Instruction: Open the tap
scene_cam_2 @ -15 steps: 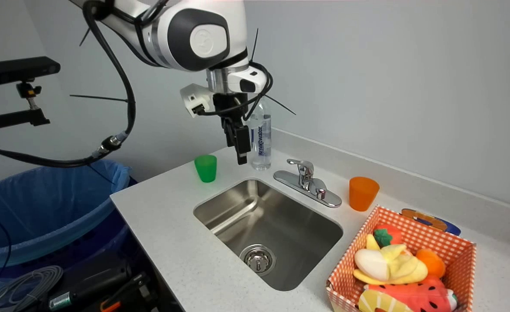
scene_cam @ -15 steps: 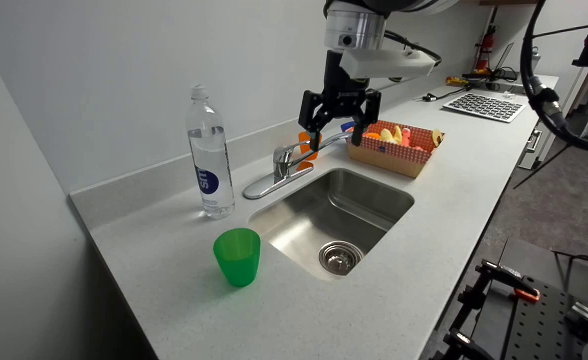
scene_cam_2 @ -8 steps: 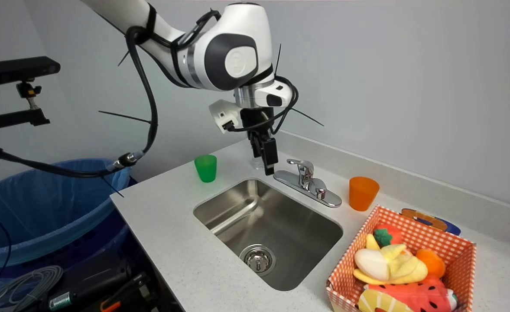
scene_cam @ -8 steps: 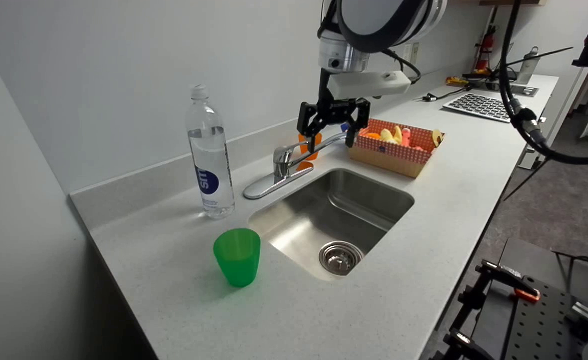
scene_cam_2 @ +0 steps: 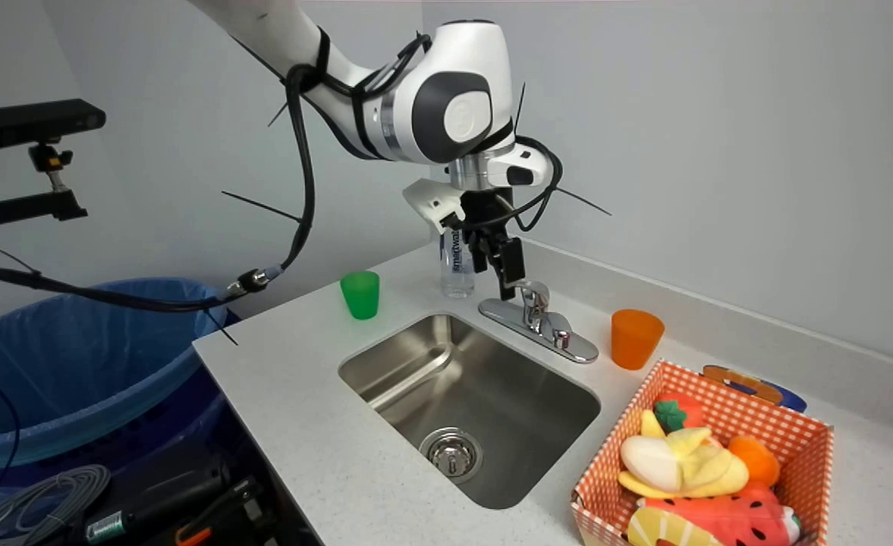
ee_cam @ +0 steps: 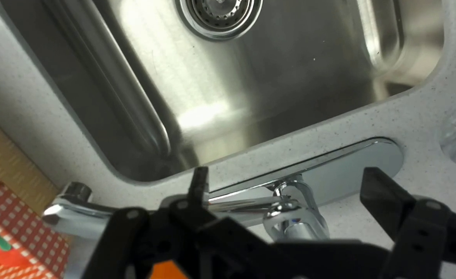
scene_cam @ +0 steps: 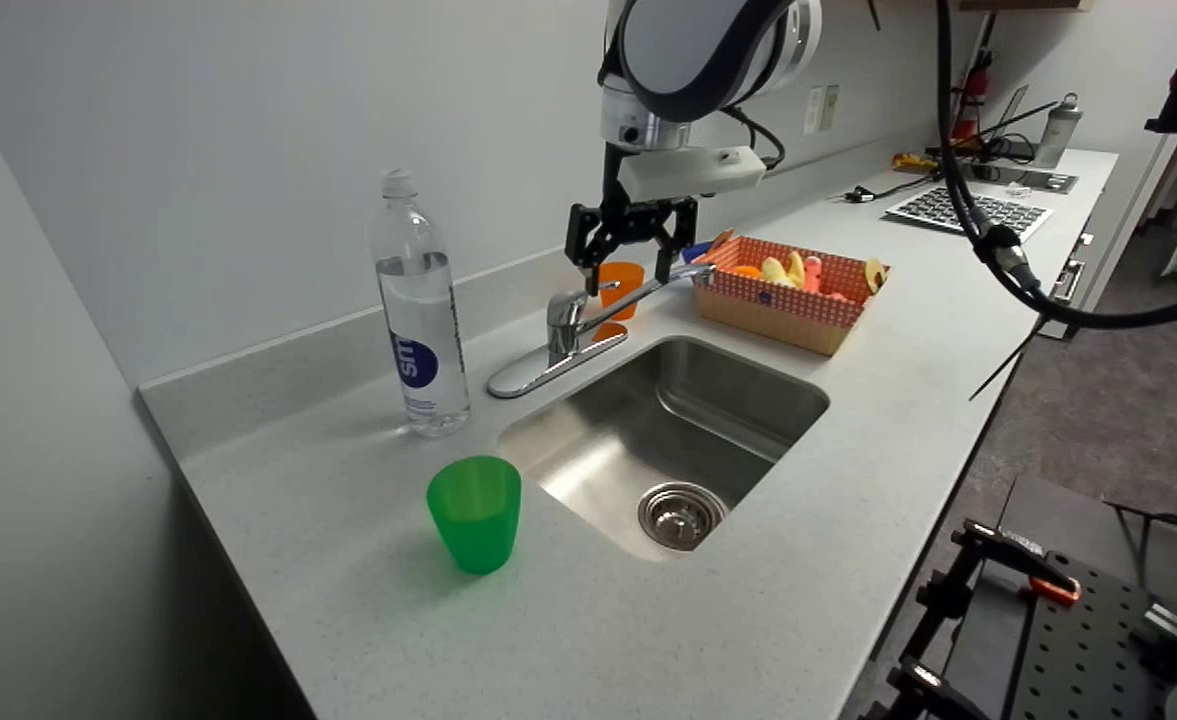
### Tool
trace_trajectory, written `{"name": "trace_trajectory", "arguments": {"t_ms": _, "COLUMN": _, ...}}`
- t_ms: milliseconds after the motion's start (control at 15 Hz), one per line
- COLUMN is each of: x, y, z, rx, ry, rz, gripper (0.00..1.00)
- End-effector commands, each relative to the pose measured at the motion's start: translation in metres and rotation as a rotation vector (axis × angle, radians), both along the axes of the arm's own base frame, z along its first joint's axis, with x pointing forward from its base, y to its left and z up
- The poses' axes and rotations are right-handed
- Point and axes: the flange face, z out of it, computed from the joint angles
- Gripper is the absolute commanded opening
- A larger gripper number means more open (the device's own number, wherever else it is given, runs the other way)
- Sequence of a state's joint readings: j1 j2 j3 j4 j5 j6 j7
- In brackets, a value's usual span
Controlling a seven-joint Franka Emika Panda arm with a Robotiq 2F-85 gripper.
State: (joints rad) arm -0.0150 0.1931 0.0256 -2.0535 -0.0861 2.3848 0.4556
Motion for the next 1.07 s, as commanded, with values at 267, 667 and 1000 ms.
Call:
{"name": "trace_trajectory", "arguments": {"t_ms": 267, "x": 0.028, "y": 0.009, "z": -0.008, "rx": -0.02, "ry": 0.001, "rz": 0.128, "gripper": 1.0}}
{"name": "trace_trajectory", "arguments": {"t_ms": 667, "x": 0.018, "y": 0.018, "z": 0.006, "rx": 0.001, "ry": 0.008, "rz": 0.164, "gripper": 0.66}}
{"name": "trace_trajectory", "arguments": {"t_ms": 1000, "x": 0.015, "y": 0.005, "z": 0.005, "rx": -0.017, "ry": 0.03, "rz": 0.12, "gripper": 0.27}}
